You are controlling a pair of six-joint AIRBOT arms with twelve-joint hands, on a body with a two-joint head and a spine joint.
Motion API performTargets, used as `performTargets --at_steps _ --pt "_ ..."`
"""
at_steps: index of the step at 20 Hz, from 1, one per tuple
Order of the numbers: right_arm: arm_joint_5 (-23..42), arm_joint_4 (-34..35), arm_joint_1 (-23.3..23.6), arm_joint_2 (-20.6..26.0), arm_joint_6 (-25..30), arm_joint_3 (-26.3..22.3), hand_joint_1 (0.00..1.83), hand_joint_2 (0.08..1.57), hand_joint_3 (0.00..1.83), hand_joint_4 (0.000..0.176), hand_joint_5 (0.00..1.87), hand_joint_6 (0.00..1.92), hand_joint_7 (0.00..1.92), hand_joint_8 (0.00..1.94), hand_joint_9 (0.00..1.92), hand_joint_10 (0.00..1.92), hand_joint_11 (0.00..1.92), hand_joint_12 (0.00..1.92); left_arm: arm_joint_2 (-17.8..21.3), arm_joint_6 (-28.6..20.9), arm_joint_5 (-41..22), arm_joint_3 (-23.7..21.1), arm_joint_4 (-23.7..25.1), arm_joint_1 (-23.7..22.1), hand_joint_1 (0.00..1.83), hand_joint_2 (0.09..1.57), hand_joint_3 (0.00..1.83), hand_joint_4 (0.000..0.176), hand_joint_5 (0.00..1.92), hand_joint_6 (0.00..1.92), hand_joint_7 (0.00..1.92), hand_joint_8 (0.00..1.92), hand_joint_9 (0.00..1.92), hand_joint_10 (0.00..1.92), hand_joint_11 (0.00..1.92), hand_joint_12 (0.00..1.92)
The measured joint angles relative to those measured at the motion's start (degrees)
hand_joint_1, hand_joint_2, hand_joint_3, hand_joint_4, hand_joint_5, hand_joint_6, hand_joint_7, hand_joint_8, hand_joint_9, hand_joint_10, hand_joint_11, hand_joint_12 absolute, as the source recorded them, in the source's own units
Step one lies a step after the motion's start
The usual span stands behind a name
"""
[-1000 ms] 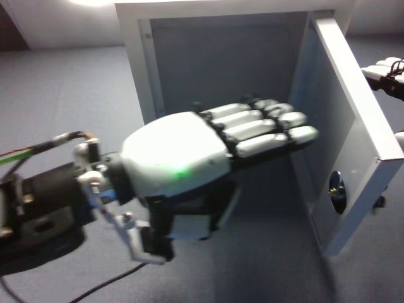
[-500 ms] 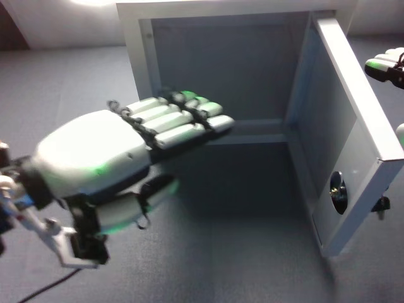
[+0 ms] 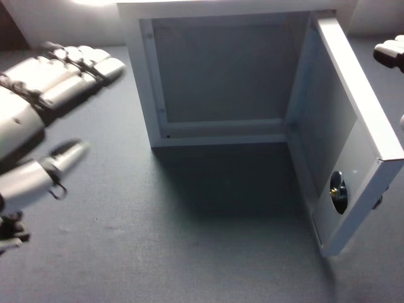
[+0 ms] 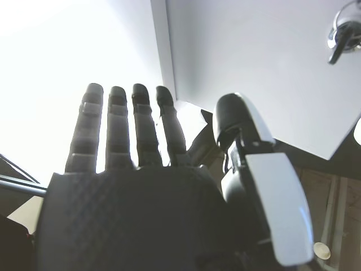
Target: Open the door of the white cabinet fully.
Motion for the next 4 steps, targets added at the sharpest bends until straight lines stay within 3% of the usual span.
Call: performTargets --at_steps 1,2,3,4 --pt "0.11 0.24 0.00 0.17 -0.11 -0.17 0.32 1.50 0.00 0.000 0.17 0.00 0.14 0.00 0.06 0.00 0.06 0.01 0.17 0.79 -1.18 0.00 -1.86 0.94 0.67 1.57 0.32 0.000 0.00 0.00 0.00 0.00 0.00 0.00 0.00 0.15" --pt "0.42 0.52 0.00 0.35 -0.15 -0.31 0.26 1.49 0.00 0.000 0.16 0.00 0.14 0.00 0.08 0.01 0.09 0.02 0.22 1.60 -2.03 0.00 -3.89 1.86 0.57 1.57 0.39 0.000 0.00 0.00 0.00 0.00 0.00 0.00 0.00 0.15" --pt "0.57 0.81 0.00 0.52 -0.17 -0.50 0.23 1.48 0.00 0.000 0.16 0.00 0.13 0.00 0.09 0.01 0.11 0.03 0.22 2.14 -2.62 0.00 -5.68 2.56 0.55 1.57 0.46 0.000 0.00 0.00 0.00 0.00 0.03 0.01 0.00 0.38" --pt "0.85 0.96 0.00 0.52 -0.22 -0.59 0.26 1.48 0.00 0.000 0.16 0.00 0.14 0.00 0.11 0.01 0.10 0.02 0.22 2.40 -3.15 0.00 -6.36 2.97 0.45 1.57 0.42 0.000 0.01 0.00 0.00 0.00 0.03 0.01 0.00 0.41"
